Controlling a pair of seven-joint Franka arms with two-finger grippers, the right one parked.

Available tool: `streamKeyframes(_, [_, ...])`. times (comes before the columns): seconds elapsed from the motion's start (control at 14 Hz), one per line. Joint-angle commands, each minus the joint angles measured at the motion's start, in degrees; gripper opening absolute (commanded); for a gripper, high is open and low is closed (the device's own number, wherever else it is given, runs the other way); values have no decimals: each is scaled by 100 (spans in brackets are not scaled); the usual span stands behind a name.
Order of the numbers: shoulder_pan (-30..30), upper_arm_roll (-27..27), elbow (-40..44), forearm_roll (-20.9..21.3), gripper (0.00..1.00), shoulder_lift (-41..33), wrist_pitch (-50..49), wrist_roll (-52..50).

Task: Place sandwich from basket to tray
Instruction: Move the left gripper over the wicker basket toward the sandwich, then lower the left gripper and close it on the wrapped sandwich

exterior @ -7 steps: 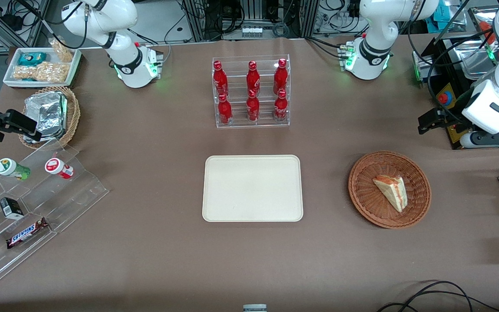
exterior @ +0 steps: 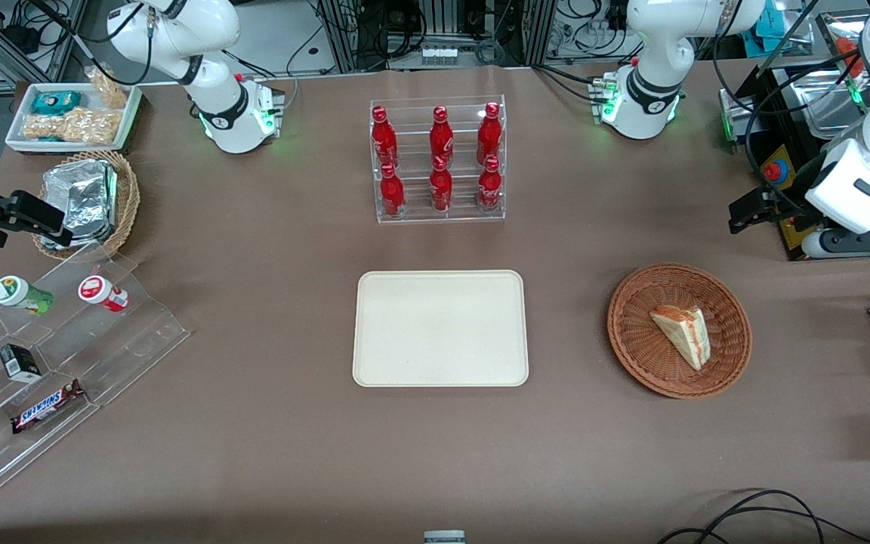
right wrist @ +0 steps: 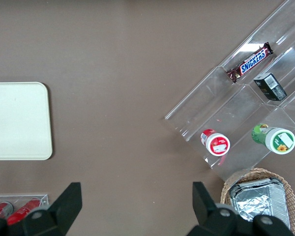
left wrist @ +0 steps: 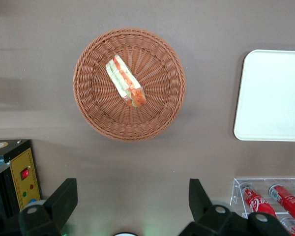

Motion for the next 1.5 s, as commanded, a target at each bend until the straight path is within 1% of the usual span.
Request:
streamKeyframes(0.0, [-58, 38, -15, 115, 100, 79, -97, -18])
streamKeyframes(0.14, [-15, 47, -156, 133, 100, 254, -35, -27])
streamKeyframes(0.36, [12, 73, -306, 142, 100, 806, 104, -36])
streamKeyframes(0.5, [12, 82, -463, 238, 100, 1211, 665, -27])
streamKeyframes(0.57, [12, 82, -604, 395, 100, 1326, 990, -36])
streamKeyframes(0.71, [12, 91, -1147, 423, 100, 1380, 1911, -97])
streamKeyframes(0.79, [12, 161, -1454, 414, 100, 1362, 2412, -411])
streamKeyframes(0.86, [12, 196, -1666, 414, 100, 1371, 2800, -1023])
streamKeyframes(1.0, [-5, 196, -1896, 432, 100, 1580, 3626, -2813])
streamKeyframes(1.07, [-5, 196, -1958, 432, 100, 1695, 3882, -3509])
streamKeyframes(1.14, [3, 196, -2046, 432, 100, 1774, 4085, -3891])
streamKeyframes(1.36, [21, 205, -2415, 388, 100, 1968, 4718, -4175])
streamKeyframes(1.43, [12, 205, -2424, 379, 81, 2090, 4859, -4445])
